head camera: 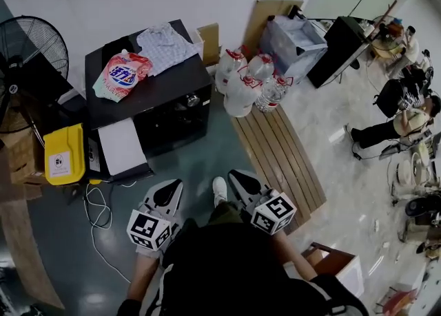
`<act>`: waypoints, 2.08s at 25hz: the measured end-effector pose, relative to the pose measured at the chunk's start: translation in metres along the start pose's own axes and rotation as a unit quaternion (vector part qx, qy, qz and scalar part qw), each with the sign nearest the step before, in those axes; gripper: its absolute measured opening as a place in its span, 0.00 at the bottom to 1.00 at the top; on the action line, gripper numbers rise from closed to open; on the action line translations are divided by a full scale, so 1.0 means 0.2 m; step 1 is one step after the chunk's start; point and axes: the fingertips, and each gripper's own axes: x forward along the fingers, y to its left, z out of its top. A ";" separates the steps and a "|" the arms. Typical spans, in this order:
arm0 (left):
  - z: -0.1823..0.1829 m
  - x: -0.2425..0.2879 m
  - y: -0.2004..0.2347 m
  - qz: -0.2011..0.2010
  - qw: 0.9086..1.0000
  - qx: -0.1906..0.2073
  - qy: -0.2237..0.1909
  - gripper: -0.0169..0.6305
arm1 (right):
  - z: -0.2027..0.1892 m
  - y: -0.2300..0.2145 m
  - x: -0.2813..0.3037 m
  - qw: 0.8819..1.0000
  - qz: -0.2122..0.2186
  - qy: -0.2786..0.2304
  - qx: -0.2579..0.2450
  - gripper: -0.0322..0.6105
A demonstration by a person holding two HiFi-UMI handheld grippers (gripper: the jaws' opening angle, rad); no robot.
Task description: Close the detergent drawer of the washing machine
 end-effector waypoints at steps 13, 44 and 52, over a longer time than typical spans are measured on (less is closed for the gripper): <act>0.22 0.53 0.27 0.118 0.993 -0.022 0.003 0.04 | 0.22 -0.42 0.46 0.986 0.147 0.076 -0.008 0.09; -0.47 -0.73 1.11 0.394 0.888 -0.231 -0.045 0.04 | -0.46 0.75 1.52 0.842 0.395 0.322 -0.177 0.09; -0.77 -0.92 1.11 0.409 0.868 -0.280 -0.038 0.04 | -0.75 0.95 1.56 0.785 0.417 0.389 -0.242 0.09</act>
